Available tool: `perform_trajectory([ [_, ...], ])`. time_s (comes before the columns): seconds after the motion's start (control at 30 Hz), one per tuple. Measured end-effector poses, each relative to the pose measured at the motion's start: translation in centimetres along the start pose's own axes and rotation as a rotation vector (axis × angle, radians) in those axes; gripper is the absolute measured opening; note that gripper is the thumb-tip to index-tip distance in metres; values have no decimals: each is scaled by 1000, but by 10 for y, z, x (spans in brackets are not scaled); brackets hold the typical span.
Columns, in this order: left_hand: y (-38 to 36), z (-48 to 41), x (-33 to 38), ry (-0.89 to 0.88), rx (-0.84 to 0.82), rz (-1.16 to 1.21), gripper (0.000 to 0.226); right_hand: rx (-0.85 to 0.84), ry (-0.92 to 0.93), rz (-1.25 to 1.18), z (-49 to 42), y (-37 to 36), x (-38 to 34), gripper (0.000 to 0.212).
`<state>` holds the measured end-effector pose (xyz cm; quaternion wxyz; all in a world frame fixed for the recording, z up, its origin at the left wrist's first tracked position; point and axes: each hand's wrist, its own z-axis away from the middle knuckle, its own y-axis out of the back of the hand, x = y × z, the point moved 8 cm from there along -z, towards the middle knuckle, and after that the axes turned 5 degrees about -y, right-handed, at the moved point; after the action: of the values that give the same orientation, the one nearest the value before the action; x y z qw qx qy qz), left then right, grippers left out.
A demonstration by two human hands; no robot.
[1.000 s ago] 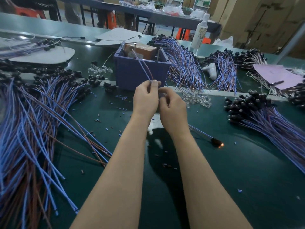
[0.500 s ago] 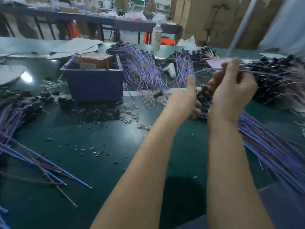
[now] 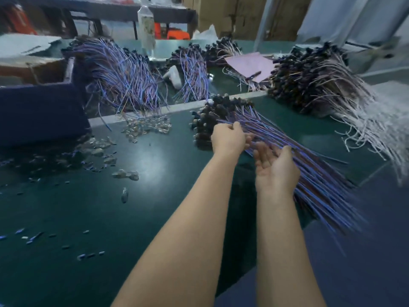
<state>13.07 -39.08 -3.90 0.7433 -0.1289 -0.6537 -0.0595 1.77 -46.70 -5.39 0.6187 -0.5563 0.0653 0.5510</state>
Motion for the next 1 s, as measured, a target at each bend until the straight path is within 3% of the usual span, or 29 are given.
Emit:
perform_trajectory([
  [0.1,6,-13,-15,-51,49,-292,36,-17,-27,204,-9,4,12,28],
  [0.23,11,-17,-21,-53,62,-327,32,-73,40,319,-8,-8,12,18],
  [0.4,25,-9,-3,-83,-32,-395,29,-160,95,358,7,-27,16,21],
  [0.57,99,15,48,-266,212,-319,29,-290,128,435,40,-72,39,24],
  [0.77,236,73,91,-422,597,-29,17,-719,119,674,136,-153,127,20],
  [0.83,281,95,98,-459,713,-37,13,-876,161,848,176,-171,166,19],
  [1.0,376,143,110,-471,903,-167,13,-1188,191,1188,264,-195,255,39],
])
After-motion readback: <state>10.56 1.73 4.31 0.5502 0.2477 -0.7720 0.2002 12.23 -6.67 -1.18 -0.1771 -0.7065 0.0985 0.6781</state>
